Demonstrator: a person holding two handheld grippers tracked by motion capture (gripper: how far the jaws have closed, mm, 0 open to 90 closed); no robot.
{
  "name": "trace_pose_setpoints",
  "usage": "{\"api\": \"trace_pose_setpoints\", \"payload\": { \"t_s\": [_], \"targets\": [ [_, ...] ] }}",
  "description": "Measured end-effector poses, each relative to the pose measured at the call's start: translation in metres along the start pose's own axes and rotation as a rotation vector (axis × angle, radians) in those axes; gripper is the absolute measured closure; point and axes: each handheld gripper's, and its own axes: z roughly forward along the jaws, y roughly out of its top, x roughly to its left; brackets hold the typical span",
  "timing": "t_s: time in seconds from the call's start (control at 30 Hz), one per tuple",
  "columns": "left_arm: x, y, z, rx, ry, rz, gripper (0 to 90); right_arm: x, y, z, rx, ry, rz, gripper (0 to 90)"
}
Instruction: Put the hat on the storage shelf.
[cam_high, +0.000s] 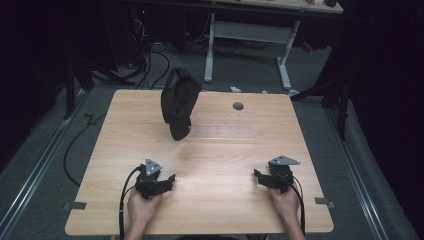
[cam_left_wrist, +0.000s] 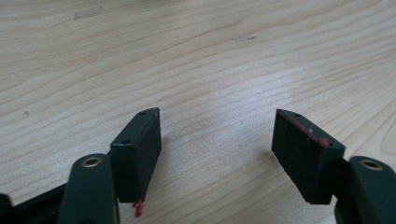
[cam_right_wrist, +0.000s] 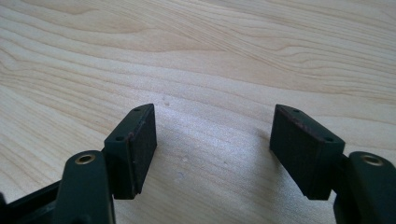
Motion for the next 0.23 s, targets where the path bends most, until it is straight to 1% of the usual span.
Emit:
{"api": "trace_pose_setpoints", "payload": {
  "t_s": [0.03, 0.1, 0.23],
  "targets": [
    [-0.0016, -0.0015, 0.0006, 0.002, 0.006, 0.02, 32.0, 0.0, 0.0, 0.0, 0.0, 0.0, 0.0, 32.0],
    [-0.0022, -0.0019, 0.0011, 0.005, 0.004, 0.019, 29.1, 0.0, 0.0, 0.0, 0.0, 0.0, 0.0, 32.0],
    [-0.0025, -0.002, 0.0012, 0.006, 0.004, 0.019, 28.3, 0.0, 0.0, 0.0, 0.0, 0.0, 0.0, 32.0]
  ]
}}
